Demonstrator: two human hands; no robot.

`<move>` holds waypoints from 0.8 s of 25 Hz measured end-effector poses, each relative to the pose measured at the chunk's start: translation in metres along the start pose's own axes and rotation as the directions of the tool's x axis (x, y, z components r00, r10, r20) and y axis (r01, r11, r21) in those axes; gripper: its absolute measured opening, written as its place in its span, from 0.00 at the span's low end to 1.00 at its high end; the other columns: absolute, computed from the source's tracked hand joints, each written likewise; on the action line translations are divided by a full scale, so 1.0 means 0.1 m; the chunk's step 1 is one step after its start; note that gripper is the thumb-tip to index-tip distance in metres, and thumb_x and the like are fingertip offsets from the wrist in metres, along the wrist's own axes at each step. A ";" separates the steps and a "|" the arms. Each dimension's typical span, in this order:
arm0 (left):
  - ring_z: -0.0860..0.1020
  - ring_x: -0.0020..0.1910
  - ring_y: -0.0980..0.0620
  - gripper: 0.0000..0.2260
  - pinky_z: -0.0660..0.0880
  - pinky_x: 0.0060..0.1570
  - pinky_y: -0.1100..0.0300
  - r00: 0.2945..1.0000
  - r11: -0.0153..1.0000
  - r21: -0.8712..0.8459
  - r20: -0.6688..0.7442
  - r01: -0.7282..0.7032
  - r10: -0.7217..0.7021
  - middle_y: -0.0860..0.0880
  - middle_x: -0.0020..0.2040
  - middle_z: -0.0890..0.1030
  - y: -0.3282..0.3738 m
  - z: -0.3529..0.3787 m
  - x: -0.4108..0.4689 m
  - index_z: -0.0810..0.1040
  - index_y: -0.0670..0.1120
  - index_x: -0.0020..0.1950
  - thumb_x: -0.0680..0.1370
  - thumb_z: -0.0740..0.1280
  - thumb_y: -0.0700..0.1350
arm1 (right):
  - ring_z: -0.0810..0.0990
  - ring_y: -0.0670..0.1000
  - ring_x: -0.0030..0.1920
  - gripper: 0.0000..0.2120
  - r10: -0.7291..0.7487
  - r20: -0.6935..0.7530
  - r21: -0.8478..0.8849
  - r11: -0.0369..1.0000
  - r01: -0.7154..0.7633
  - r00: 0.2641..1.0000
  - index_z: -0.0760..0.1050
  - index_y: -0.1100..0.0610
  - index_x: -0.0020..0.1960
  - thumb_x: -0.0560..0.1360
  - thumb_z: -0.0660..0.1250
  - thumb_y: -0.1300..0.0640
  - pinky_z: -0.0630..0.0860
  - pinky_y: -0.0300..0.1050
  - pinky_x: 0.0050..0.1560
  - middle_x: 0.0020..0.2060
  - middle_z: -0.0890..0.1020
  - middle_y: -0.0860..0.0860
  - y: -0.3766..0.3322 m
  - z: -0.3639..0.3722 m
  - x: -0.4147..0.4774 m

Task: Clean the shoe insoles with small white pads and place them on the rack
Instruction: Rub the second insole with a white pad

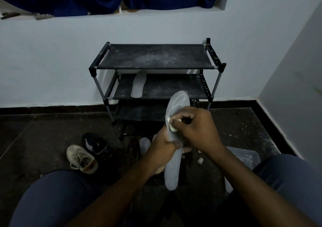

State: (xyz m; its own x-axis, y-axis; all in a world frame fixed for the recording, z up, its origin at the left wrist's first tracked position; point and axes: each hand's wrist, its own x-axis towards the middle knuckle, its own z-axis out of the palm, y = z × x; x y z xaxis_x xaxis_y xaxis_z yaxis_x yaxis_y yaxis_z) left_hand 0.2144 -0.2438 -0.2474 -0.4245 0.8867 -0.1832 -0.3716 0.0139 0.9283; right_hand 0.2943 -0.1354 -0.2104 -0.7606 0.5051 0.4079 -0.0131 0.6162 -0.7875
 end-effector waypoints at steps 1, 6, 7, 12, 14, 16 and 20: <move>0.79 0.64 0.39 0.30 0.81 0.57 0.44 1.000 1.000 0.010 -0.012 -0.010 0.010 0.35 0.67 0.75 -0.01 -0.01 0.01 0.68 0.43 0.73 0.77 0.53 0.19 | 0.85 0.44 0.43 0.05 -0.015 0.050 -0.007 1.000 0.015 0.999 0.87 0.56 0.43 0.74 0.74 0.65 0.80 0.42 0.46 0.40 0.86 0.46 -0.01 -0.01 0.00; 0.80 0.63 0.40 0.32 0.79 0.59 0.38 1.000 0.999 -0.032 -0.004 -0.031 0.031 0.38 0.66 0.79 -0.03 -0.04 0.02 0.69 0.48 0.74 0.76 0.56 0.20 | 0.84 0.42 0.44 0.03 0.030 0.015 -0.044 0.999 -0.029 0.999 0.87 0.56 0.44 0.75 0.74 0.62 0.81 0.44 0.49 0.41 0.86 0.43 0.07 -0.06 0.01; 0.80 0.63 0.40 0.32 0.80 0.59 0.39 0.999 0.999 -0.020 -0.013 -0.046 0.045 0.38 0.65 0.79 -0.02 -0.04 0.02 0.69 0.47 0.74 0.76 0.56 0.20 | 0.84 0.42 0.45 0.03 0.028 -0.005 -0.038 0.999 -0.028 1.000 0.87 0.57 0.44 0.75 0.74 0.63 0.81 0.43 0.49 0.42 0.86 0.43 0.08 -0.05 0.02; 0.82 0.59 0.41 0.25 0.82 0.54 0.49 0.991 0.994 0.070 -0.097 -0.081 0.088 0.36 0.60 0.81 -0.03 -0.06 0.07 0.73 0.44 0.69 0.77 0.60 0.22 | 0.83 0.40 0.46 0.05 -0.002 0.084 -0.059 0.998 0.007 0.996 0.87 0.57 0.48 0.74 0.74 0.64 0.78 0.34 0.50 0.44 0.85 0.44 0.08 0.01 -0.05; 0.82 0.59 0.40 0.27 0.80 0.57 0.41 0.995 0.998 0.025 -0.088 -0.053 0.055 0.36 0.62 0.80 -0.06 -0.05 0.05 0.72 0.44 0.71 0.77 0.59 0.22 | 0.83 0.40 0.47 0.05 0.024 -0.028 -0.081 0.996 -0.026 0.999 0.87 0.56 0.48 0.75 0.74 0.63 0.80 0.37 0.50 0.45 0.86 0.45 0.13 -0.01 -0.01; 0.80 0.61 0.38 0.26 0.77 0.61 0.37 0.994 0.995 0.082 -0.098 -0.048 0.056 0.36 0.63 0.80 -0.07 -0.05 0.06 0.72 0.44 0.71 0.77 0.61 0.23 | 0.83 0.40 0.47 0.05 0.002 -0.070 -0.084 0.996 -0.008 0.998 0.87 0.57 0.50 0.75 0.74 0.64 0.79 0.35 0.51 0.46 0.86 0.46 0.10 0.02 0.01; 0.80 0.61 0.37 0.19 0.77 0.63 0.40 0.986 0.983 0.156 -0.122 -0.092 0.112 0.35 0.61 0.80 -0.04 -0.06 0.09 0.75 0.44 0.63 0.77 0.63 0.25 | 0.83 0.40 0.47 0.05 -0.007 0.071 -0.072 0.997 0.012 0.997 0.87 0.56 0.47 0.75 0.74 0.63 0.78 0.34 0.50 0.44 0.85 0.44 0.09 0.08 -0.04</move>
State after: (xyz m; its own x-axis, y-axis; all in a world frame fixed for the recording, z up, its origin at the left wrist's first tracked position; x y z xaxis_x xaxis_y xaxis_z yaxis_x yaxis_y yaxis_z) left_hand 0.2075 -0.2383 -0.2547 -0.5609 0.8197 -0.1162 -0.1973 0.0040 0.9803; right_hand 0.2923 -0.1365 -0.2225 -0.8045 0.4569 0.3795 0.0247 0.6642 -0.7472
